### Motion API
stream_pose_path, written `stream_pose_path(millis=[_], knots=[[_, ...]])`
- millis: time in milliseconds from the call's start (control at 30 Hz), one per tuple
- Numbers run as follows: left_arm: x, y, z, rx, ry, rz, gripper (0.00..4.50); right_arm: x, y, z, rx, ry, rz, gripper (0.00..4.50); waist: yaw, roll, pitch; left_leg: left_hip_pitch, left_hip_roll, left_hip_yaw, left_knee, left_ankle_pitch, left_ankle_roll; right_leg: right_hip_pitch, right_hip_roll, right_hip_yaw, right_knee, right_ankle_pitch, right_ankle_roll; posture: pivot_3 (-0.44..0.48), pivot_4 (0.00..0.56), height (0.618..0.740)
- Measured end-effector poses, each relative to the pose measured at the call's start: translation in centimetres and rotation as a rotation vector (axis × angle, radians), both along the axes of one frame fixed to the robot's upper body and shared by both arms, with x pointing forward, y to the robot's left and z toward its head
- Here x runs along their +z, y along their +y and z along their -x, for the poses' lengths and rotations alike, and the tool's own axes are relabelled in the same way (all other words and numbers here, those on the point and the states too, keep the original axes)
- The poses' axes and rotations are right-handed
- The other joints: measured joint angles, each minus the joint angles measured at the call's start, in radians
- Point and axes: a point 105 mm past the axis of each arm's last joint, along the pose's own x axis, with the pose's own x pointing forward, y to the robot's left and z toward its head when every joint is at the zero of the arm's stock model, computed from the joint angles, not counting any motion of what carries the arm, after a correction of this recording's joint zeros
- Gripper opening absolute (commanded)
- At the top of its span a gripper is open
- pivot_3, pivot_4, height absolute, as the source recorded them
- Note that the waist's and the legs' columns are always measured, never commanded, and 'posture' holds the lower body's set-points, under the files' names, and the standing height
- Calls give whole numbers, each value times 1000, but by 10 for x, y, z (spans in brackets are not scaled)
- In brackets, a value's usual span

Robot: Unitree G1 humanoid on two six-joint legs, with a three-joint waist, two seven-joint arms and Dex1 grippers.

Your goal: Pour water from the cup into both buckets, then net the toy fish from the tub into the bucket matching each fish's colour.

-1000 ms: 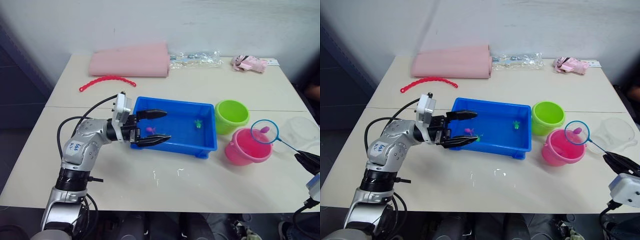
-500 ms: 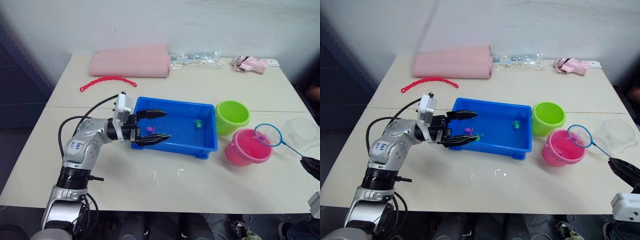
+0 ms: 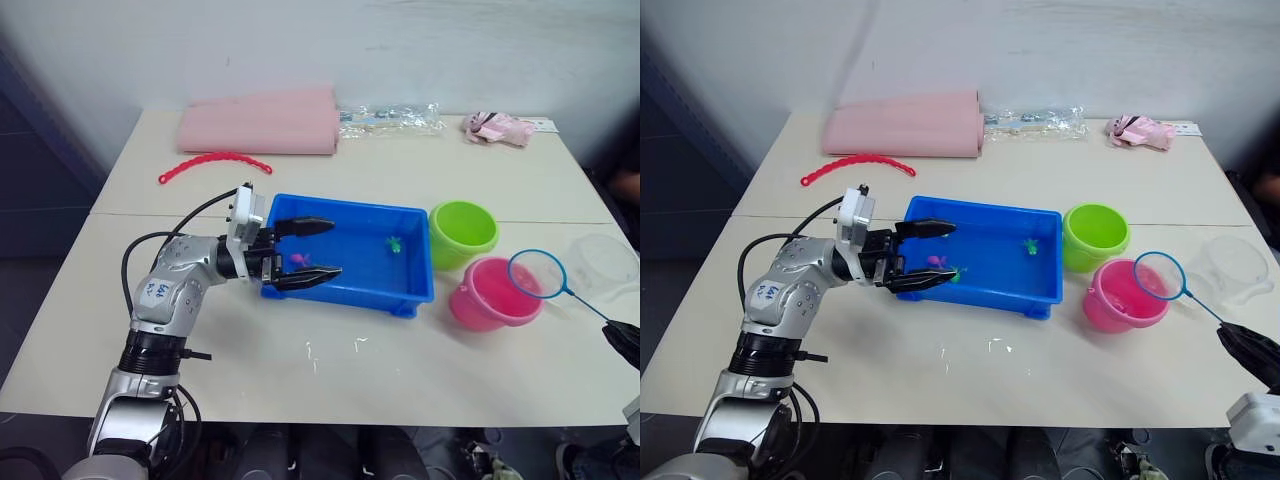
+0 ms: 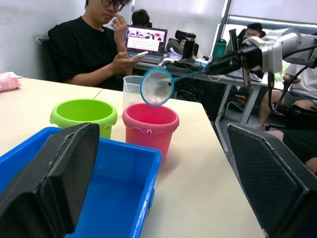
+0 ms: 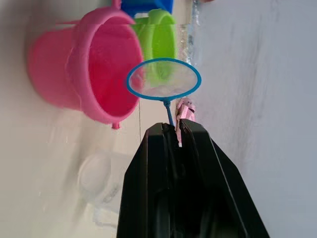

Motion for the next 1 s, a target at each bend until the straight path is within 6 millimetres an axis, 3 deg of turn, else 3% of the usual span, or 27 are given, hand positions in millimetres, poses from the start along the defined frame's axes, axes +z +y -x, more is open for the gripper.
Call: stream_pose_path(millis=[133,267,367,467,533,567,633,767,1000], knots=[[1,22,-4,48,-18,-44,4460,14,18,-13,43,14,-393,0,-10,0,0,0,1,-1,0,-1,0,0,-1,0,1,-1,-1,0,150,740],[-3,47,-11,127,-28,-89,4460,26,38,-24,135,62,-610,0,-9,0,0,0,0,-1,0,-1,1,0,-1,-1,0,-1,-1,0,150,740],[-4,76,-17,194,-43,-156,4460,31,65,-37,244,210,-821,0,-12,0,0,0,0,-1,0,-2,2,0,-1,-1,1,-1,-1,0,150,740],[0,88,-19,214,-53,-176,4460,28,77,-42,276,308,-896,0,-7,0,0,-1,0,-2,0,-2,3,0,-1,-2,0,-1,-1,0,150,740],[0,117,-23,254,-9,-277,4460,32,111,-66,368,455,-1009,0,-17,-5,3,-3,0,-1,1,-2,2,-3,-1,-2,2,0,-1,0,150,740],[7,129,-24,266,-26,-326,4460,29,133,-76,404,545,-1029,0,-19,-5,3,-3,0,-1,0,-2,2,-3,-2,-3,1,0,-2,0,150,740],[14,141,-24,275,-44,-370,4460,13,151,-90,367,668,-1029,0,-12,-4,3,-4,0,-1,0,-3,2,-5,-2,-3,1,-1,-2,0,150,740],[9,154,-27,270,-34,-473,4460,-1,168,-127,246,741,-1030,0,-16,-5,3,-19,-1,1,5,0,3,-19,-1,-5,8,0,-1,0,150,740],[27,156,-39,296,-82,-512,4460,-21,182,-158,161,802,-924,0,-15,-5,3,-21,-3,3,5,0,5,-20,-1,-7,7,1,1,0,150,740]])
